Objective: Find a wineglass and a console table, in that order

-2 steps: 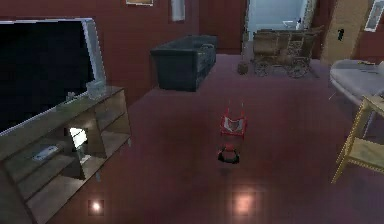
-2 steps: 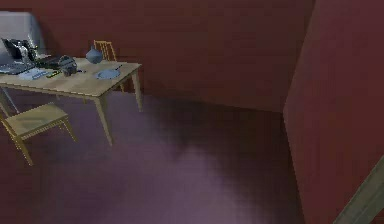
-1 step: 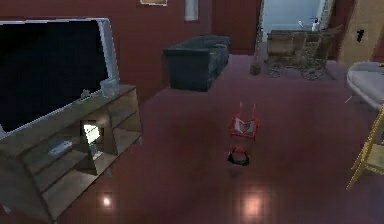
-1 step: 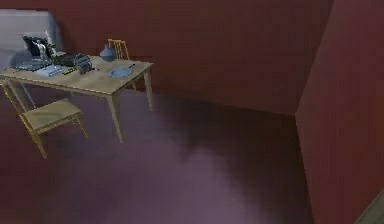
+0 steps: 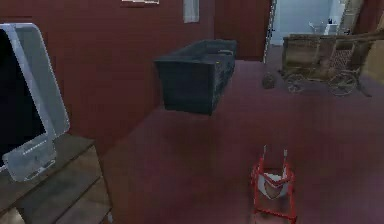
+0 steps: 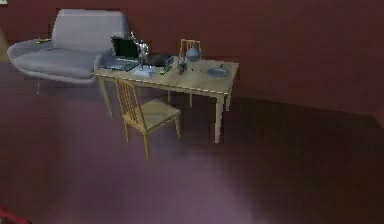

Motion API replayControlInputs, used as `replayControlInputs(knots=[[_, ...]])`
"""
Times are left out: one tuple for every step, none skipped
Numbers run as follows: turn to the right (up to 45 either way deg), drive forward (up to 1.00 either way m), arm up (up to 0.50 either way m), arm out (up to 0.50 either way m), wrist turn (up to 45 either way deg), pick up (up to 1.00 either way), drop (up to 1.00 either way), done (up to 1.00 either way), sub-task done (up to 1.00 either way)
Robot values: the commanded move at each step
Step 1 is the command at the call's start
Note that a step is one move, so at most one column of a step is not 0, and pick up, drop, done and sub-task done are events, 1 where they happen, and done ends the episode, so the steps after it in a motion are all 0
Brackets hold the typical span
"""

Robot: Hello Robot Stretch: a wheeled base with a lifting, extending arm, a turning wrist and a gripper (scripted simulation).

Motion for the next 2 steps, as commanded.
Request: replayControlInputs(knots=[[0.0,1.0,0.0,0.0,0.0,0.0,0.0,0.0,0.0],[3.0,0.0,0.0,0.0,0.0,0.0,0.0,0.0,0.0]])
